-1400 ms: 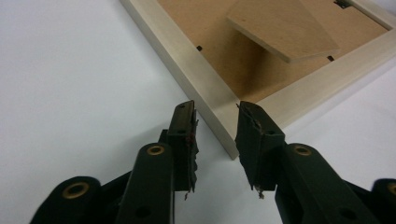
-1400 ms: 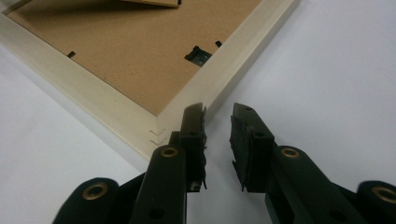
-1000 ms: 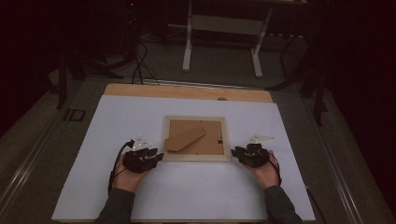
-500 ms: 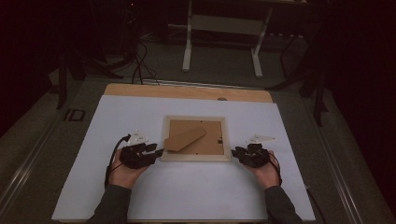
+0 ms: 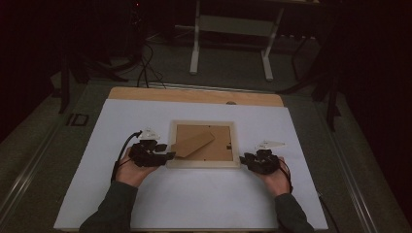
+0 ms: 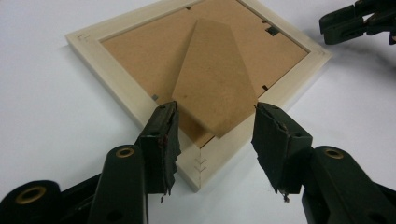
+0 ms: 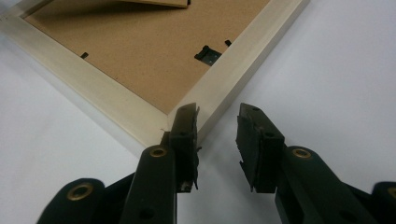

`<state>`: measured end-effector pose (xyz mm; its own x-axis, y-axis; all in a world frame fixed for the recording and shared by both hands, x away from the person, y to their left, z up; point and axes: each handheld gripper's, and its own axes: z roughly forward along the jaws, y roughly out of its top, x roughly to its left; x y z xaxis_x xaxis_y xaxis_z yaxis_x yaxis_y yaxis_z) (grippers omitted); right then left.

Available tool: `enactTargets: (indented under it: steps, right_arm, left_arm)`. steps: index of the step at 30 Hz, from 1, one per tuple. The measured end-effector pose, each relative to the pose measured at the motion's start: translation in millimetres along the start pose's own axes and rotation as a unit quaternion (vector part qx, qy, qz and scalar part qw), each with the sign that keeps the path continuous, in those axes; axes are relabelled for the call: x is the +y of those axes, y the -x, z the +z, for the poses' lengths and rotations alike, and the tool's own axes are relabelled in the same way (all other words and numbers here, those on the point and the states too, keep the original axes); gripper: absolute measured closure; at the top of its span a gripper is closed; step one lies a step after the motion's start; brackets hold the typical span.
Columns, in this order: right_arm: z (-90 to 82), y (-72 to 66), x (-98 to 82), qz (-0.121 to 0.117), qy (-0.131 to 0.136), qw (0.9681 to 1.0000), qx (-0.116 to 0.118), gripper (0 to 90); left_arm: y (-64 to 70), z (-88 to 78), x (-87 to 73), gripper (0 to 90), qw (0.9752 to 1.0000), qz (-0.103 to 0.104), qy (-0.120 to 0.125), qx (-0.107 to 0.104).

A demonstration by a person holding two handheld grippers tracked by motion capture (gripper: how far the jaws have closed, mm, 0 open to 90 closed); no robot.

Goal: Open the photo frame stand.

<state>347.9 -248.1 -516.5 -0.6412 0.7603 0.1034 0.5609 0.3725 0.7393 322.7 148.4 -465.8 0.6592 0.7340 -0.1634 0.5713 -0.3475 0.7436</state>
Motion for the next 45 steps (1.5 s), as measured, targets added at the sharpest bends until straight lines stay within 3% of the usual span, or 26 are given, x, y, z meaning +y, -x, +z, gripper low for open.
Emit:
enactTargets:
  steps: [9,20,29,45]
  right_arm:
    - [-0.5,0.5,0.1,0.002,0.001,1.0000,0.002,67.2]
    - [1.0,0.1,-0.3,0.000,-0.003,1.0000,0.004,67.0]
    - [1.4,0.3,-0.5,-0.001,-0.002,1.0000,0.004,66.9]
    - [2.3,0.6,-1.0,0.002,-0.003,1.0000,0.005,66.7]
  left_arm:
    - [-4.8,8.7,19.0,50.3,0.9997,0.008,-0.024,-0.005]
    - [-12.2,30.5,32.3,33.9,0.9986,0.007,-0.050,-0.013]
    - [-14.8,52.1,41.0,23.1,0.9955,0.015,-0.086,-0.036]
    - [-10.1,77.1,49.2,23.5,0.9902,0.033,-0.129,-0.043]
